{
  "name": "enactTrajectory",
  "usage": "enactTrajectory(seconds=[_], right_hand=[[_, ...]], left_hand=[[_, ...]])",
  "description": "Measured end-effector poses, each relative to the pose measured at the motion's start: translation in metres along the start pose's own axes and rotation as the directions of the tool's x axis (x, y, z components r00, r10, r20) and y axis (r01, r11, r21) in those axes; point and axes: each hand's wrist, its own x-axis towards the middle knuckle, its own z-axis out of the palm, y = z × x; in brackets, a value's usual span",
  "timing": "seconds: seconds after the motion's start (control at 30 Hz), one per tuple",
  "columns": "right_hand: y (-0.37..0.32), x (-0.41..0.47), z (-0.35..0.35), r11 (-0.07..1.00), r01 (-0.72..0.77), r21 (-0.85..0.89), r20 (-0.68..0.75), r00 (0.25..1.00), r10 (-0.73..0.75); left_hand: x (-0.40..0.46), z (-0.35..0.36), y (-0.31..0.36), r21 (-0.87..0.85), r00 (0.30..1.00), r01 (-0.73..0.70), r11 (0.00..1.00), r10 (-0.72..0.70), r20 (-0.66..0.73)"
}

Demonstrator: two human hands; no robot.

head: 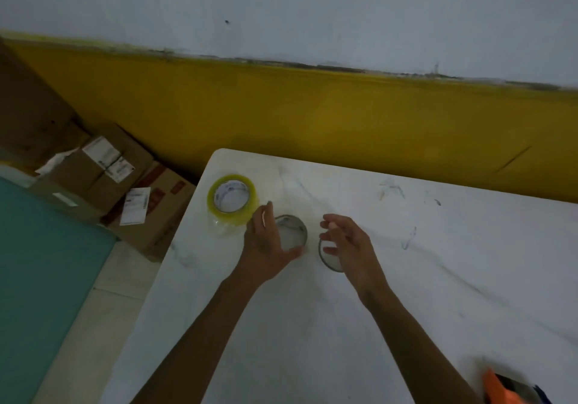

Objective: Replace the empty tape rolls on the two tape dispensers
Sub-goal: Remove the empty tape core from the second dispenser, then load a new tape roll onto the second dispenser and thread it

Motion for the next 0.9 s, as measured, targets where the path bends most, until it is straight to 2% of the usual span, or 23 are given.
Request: enactTrajectory(seconds=[0.07,0.1,0.17,0.23,0.3,0.37,0.4,0.43,0.47,0.5,0.57,0.6,0.63,0.67,0.7,0.77,0.83,0.9], right_hand=[[0.000,0.008,0.005,1.000,-0.001,-0.004,-0.003,1.000,0.001],[0.000,0.010,0.007,1.000,-0.003,-0.002,-0.001,1.000,0.003],[0.001,0.008,0.011,1.000,-0.011,0.000,0.009,1.000,0.011],[0.001,0.005,0.013,1.000,-0.021,0.005,0.014,1.000,0.021],[-0.002,0.000,0.014,0.999,-0.026,0.040,0.022,0.999,0.025],[-0.005,-0.006,0.016,0.997,-0.011,0.078,0.037,0.999,0.008],[-0.006,-0.011,0.017,0.996,0.001,0.090,0.052,0.999,-0.006],[-0.006,-0.018,0.019,0.995,0.022,0.099,0.072,0.997,-0.029],[-0.007,-0.026,0.020,0.994,0.059,0.097,0.096,0.993,-0.069],[-0.007,-0.037,0.020,0.991,0.116,0.071,0.124,0.984,-0.125],[-0.009,-0.063,0.017,0.960,0.276,-0.057,0.204,0.944,-0.259],[-0.010,-0.076,0.014,0.922,0.364,-0.134,0.257,0.911,-0.323],[-0.011,-0.088,0.009,0.877,0.441,-0.192,0.310,0.875,-0.372],[-0.010,-0.100,0.003,0.843,0.490,-0.222,0.340,0.849,-0.404],[-0.007,-0.108,-0.005,0.822,0.520,-0.233,0.337,0.836,-0.433],[0.002,-0.120,-0.025,0.813,0.529,-0.244,0.235,0.845,-0.480],[0.009,-0.133,-0.053,0.875,0.457,-0.159,0.130,0.889,-0.440],[0.015,-0.150,-0.088,0.917,0.396,-0.054,0.110,0.915,-0.389]], left_hand=[[0.010,-0.019,-0.010,0.029,0.976,-0.048,0.998,0.053,-0.213],[0.019,-0.028,-0.022,0.075,0.964,-0.035,0.997,0.054,-0.261],[0.030,-0.039,-0.053,0.242,0.979,0.032,0.970,0.018,-0.205],[0.032,-0.042,-0.076,0.371,0.992,0.028,0.928,0.020,-0.125],[0.027,-0.044,-0.087,0.401,0.993,-0.006,0.916,0.053,-0.105],[0.015,-0.057,-0.079,0.216,0.990,0.065,0.974,-0.035,-0.138],[0.007,-0.068,-0.068,0.023,0.981,0.141,0.990,-0.136,-0.141],[-0.002,-0.077,-0.055,-0.226,0.959,0.217,0.950,-0.251,-0.133],[-0.014,-0.084,-0.042,-0.463,0.929,0.287,0.839,-0.362,-0.081],[-0.027,-0.090,-0.027,-0.661,0.903,0.337,0.671,-0.430,0.023],[-0.055,-0.094,0.000,-0.873,0.881,0.382,0.303,-0.403,0.246],[-0.067,-0.093,0.011,-0.902,0.879,0.393,0.178,-0.362,0.312],[-0.080,-0.091,0.026,-0.910,0.881,0.397,0.116,-0.325,0.343],[-0.091,-0.085,0.038,-0.909,0.882,0.405,0.098,-0.304,0.360],[-0.100,-0.078,0.052,-0.905,0.881,0.415,0.093,-0.289,0.374],[-0.116,-0.059,0.080,-0.894,0.875,0.434,0.111,-0.290,0.389],[-0.130,-0.038,0.107,-0.881,0.867,0.452,0.141,-0.301,0.397],[-0.147,-0.020,0.139,-0.869,0.875,0.456,0.191,-0.273,0.399]])
